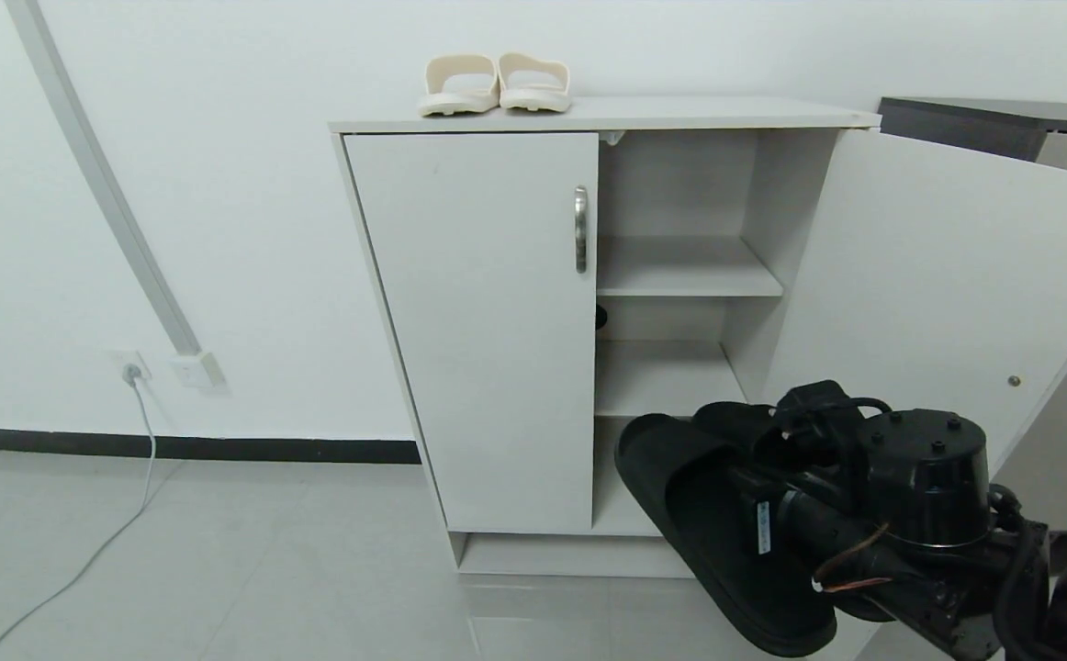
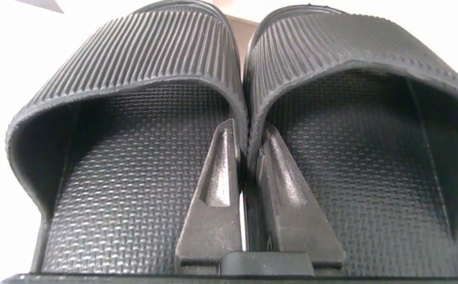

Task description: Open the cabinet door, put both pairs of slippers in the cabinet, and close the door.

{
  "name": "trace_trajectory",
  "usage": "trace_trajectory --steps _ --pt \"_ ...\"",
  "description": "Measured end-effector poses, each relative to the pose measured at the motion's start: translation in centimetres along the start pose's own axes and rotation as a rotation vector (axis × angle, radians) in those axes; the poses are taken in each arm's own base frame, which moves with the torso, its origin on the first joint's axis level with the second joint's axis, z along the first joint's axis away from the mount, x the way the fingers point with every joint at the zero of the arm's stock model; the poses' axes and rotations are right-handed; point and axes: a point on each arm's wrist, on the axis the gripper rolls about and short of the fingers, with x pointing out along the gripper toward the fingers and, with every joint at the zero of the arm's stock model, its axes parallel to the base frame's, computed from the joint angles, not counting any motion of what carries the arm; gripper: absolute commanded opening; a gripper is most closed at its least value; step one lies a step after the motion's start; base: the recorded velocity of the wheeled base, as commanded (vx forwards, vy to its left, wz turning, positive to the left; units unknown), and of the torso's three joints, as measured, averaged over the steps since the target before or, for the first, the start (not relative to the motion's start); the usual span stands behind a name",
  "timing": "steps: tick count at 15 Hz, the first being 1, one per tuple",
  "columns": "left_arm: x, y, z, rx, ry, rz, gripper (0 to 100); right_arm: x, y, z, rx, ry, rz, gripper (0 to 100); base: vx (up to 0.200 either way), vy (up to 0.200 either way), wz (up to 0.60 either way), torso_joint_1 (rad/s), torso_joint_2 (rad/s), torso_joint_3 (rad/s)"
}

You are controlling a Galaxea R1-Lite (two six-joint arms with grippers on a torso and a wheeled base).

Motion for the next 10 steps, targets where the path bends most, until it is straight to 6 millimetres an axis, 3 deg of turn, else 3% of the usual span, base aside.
trace_trajectory --steps 4,7,10 --pt "0.5 0.2 -4.4 -0.001 -0.009 -0.044 0 0.1 0.1 -0.2 -0.003 0.010 0.004 0 0.000 0.000 0.00 0.000 0.00 0.000" --pt "0.5 0.1 -5.3 -0.016 -0.006 -0.148 0 0.1 0.4 -0.6 -0.010 0.021 0.013 0 0.000 0.000 0.00 0.000 0.00 0.000" --pt "0.4 0.3 -5.5 -0.017 -0.005 -0.033 0 0.0 0.6 -0.8 -0.018 0.022 0.021 0 0.000 0.000 0.00 0.000 0.00 0.000"
